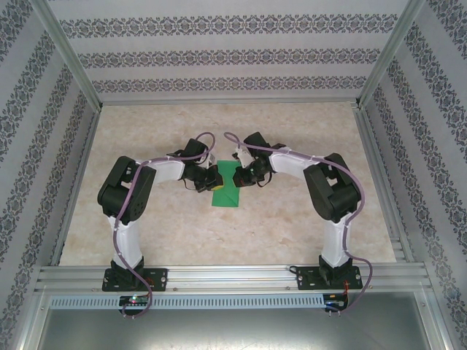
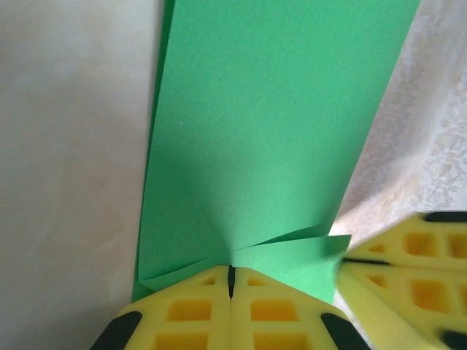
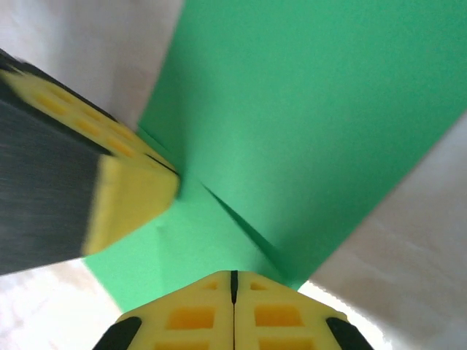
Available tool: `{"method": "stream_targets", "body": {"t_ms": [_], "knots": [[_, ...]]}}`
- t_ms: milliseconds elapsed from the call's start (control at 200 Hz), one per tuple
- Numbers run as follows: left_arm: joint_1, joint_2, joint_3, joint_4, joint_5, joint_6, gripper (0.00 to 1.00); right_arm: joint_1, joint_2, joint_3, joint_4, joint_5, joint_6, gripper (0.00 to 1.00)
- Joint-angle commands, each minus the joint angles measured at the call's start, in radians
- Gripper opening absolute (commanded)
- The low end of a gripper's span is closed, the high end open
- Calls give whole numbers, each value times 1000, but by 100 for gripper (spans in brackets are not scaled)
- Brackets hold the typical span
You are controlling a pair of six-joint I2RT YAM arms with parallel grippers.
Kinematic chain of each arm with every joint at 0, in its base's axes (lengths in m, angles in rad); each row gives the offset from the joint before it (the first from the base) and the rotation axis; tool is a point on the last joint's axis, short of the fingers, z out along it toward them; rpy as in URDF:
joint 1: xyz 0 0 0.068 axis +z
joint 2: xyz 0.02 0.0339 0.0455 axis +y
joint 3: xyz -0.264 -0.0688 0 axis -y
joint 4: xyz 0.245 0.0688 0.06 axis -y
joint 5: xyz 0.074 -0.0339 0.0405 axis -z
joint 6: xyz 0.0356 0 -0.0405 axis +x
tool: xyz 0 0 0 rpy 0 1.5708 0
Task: Fold a paper plane with a square sheet of paper (pick it up from the middle)
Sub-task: Fold the triangle a second time at the center of the table.
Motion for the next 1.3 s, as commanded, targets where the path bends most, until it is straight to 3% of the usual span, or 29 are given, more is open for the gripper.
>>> {"method": "stream_targets", "body": {"t_ms": [0, 110, 365, 929, 1294], "knots": [[-13, 46, -27, -125, -88, -9, 4, 9, -115, -35, 29, 19, 125, 6], [-15, 52, -37, -118, -90, -16, 2, 47, -149, -86, 39, 53, 216, 0], [-14, 51, -40, -137, -106, -20, 0, 136, -155, -105, 20, 134, 334, 0], [-16, 63, -43, -139, -103, -24, 0, 180, -11, -30, 60, 150, 375, 0], [-14, 70, -43, -157, -122, -26, 0, 182, 38, 21, -44, 169, 314, 0]]}}
